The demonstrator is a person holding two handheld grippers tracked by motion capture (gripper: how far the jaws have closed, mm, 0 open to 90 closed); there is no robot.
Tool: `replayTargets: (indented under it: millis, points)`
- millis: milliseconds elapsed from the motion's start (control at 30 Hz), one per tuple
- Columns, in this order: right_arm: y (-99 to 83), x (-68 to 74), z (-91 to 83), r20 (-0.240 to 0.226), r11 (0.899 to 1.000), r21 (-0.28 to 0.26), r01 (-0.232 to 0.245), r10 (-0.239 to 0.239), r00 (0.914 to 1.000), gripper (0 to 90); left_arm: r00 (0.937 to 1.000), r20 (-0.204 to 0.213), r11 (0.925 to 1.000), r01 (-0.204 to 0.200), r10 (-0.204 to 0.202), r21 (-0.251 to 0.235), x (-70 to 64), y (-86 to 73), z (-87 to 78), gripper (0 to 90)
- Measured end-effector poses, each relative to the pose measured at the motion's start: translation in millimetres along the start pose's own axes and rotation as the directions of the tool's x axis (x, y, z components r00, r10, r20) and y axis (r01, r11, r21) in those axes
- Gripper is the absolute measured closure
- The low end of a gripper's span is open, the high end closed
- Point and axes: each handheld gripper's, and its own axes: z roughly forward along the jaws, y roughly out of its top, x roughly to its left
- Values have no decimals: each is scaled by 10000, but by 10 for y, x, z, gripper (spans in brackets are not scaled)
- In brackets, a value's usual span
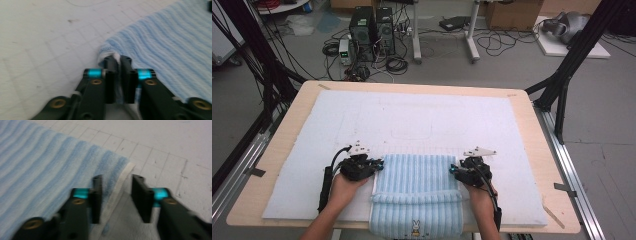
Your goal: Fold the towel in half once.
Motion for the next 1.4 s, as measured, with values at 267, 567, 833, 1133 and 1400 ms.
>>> replayTargets:
  millis: [267,567,833,1133,1400]
  points:
    - [185,-60,89,76,9994,-48,349,-349,9994,850,9958,-178,9914,878,-899,-974,156,210,21,858]
    - [588,-247,285,325,9999,-140,-19,23,9995,847,9958,-677,9846,491,-612,-1677,357,554,157,857]
    - [678,-364,519,756,9968,-246,-755,772,9941,763,9895,-647,9812,1184,-1294,-1522,489,506,306,566]
    - [666,-275,315,582,9937,-708,-869,911,9941,367,9943,-284,9876,991,-1032,-1220,451,328,90,490]
    - [512,-224,51,-542,9928,-1173,-224,161,9984,176,9959,375,9741,882,-821,-2080,315,246,-146,289]
